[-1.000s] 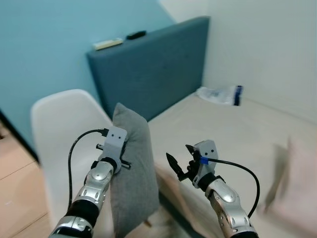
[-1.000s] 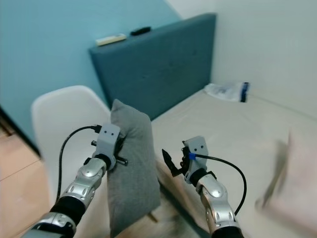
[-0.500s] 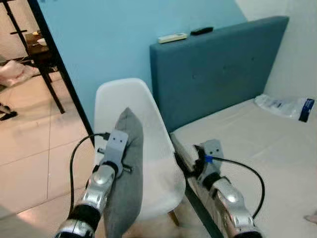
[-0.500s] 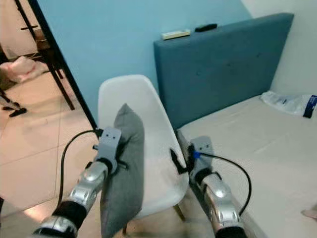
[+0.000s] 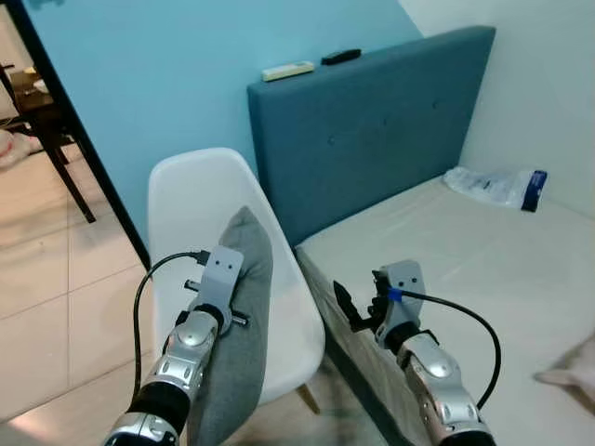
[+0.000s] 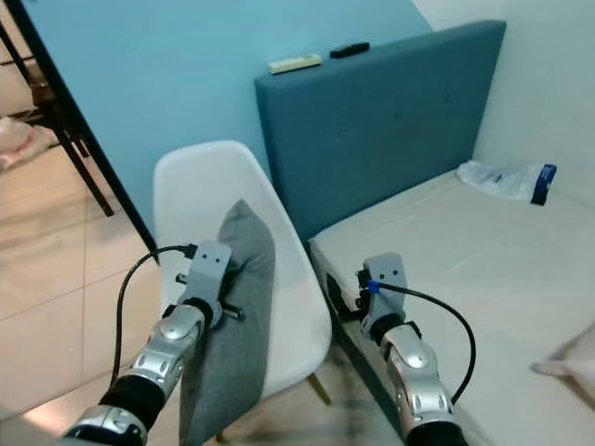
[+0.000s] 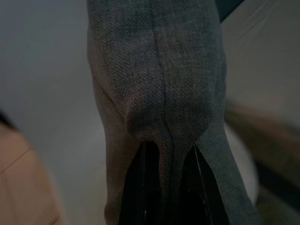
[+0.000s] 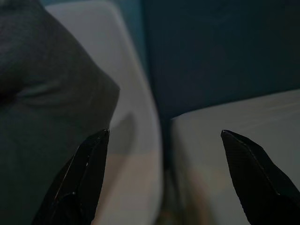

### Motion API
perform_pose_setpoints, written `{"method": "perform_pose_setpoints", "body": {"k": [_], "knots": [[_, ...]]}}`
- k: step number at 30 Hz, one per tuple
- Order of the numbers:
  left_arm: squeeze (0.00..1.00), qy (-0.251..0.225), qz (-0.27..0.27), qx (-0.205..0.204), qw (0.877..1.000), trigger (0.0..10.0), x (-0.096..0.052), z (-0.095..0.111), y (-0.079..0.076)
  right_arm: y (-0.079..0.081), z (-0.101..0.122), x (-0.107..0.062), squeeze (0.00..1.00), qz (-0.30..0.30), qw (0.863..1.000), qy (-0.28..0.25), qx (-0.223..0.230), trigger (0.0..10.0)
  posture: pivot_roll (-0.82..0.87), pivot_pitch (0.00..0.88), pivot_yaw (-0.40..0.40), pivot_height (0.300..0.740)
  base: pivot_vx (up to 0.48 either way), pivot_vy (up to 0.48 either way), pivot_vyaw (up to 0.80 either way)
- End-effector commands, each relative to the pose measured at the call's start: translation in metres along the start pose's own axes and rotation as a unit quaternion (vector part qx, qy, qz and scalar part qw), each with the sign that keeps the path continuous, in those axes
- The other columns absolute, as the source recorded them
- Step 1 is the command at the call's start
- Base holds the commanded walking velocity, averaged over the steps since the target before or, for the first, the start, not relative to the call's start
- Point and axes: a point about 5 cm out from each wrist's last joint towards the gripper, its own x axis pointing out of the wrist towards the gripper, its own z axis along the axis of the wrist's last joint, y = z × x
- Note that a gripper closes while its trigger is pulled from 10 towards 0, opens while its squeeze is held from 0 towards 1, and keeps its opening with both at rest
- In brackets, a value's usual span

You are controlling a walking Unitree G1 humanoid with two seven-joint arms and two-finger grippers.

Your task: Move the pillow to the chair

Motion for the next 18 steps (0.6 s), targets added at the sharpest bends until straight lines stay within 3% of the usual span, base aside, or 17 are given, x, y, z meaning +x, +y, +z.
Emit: {"method": "perform_pose_setpoints", "body": {"k": [1, 3, 18], "knots": [[0.00, -0.030, 0.017, 0.001, 0.999, 10.0, 0.0033, 0.0142, 0.0090, 0.0056, -0.0037, 0.0006, 0.00, 0.012, 1.000, 0.009, 0.005, 10.0, -0.15, 0.000, 0.062, 0.740, 0.000, 0.000, 0.00], [0.00, -0.030, 0.017, 0.000, 0.999, 10.0, 0.0038, 0.0146, 0.0087, 0.0072, -0.0032, -0.0001, 0.00, 0.026, 1.000, 0.008, 0.005, 10.0, -0.15, 0.000, 0.059, 0.740, 0.000, 0.000, 0.00], [0.00, -0.031, 0.019, -0.007, 0.999, 10.0, 0.0042, 0.0152, 0.0070, 0.0108, -0.0015, -0.0010, 0.00, 0.053, 0.999, 0.009, -0.008, 10.0, -0.15, 0.000, 0.054, 0.740, 0.000, 0.000, 0.78]]}}
